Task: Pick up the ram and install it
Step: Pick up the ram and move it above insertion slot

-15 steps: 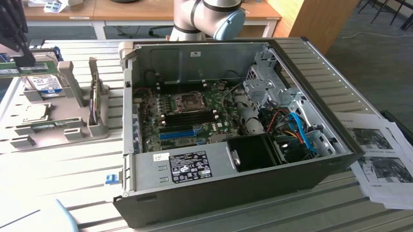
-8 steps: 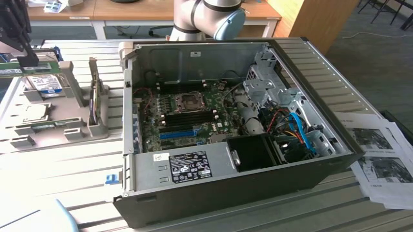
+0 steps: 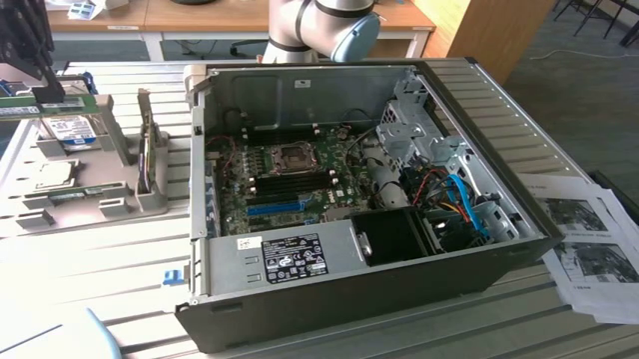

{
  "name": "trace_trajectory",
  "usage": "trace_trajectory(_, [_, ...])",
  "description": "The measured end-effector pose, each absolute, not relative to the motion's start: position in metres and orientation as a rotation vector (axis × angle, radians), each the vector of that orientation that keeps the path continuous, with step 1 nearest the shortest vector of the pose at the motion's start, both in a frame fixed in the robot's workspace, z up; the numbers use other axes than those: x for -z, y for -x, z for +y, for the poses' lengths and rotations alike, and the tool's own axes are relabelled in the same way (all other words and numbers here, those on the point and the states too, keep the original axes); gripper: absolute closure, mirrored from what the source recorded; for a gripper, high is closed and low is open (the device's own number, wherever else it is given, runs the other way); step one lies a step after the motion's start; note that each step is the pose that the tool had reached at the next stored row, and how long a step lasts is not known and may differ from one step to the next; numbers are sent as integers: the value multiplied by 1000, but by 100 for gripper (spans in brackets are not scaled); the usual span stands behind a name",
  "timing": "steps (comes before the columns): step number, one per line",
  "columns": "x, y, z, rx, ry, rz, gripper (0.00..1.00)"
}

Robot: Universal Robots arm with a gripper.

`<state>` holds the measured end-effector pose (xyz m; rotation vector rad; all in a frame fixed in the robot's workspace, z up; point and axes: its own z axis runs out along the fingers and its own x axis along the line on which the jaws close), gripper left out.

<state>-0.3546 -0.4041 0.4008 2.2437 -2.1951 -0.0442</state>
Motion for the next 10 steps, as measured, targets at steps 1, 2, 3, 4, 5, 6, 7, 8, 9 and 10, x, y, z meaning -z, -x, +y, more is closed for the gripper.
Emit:
trace_trajectory(1, [-401, 354, -404, 44, -2244, -2195, 89])
trace_trajectory(2, [-401, 353, -404, 44, -2244, -2195, 89])
trace_trajectory(3, [-401, 353, -404, 44, -2244, -2195, 89])
trace_trajectory(4, [-401, 352, -404, 44, -2244, -2195, 89])
trace_trajectory(5, [-401, 352, -404, 44, -2244, -2195, 89])
trace_trajectory(6, [-401, 351, -404, 44, -2244, -2195, 89])
trace_trajectory(7, [-401, 350, -404, 44, -2244, -2195, 89])
trace_trajectory(8, [-401, 350, -404, 44, -2244, -2195, 89])
trace_trajectory(9, [-401, 349, -404, 44, -2244, -2195, 89])
trace_trajectory(10, [-401, 349, -404, 44, -2244, -2195, 89])
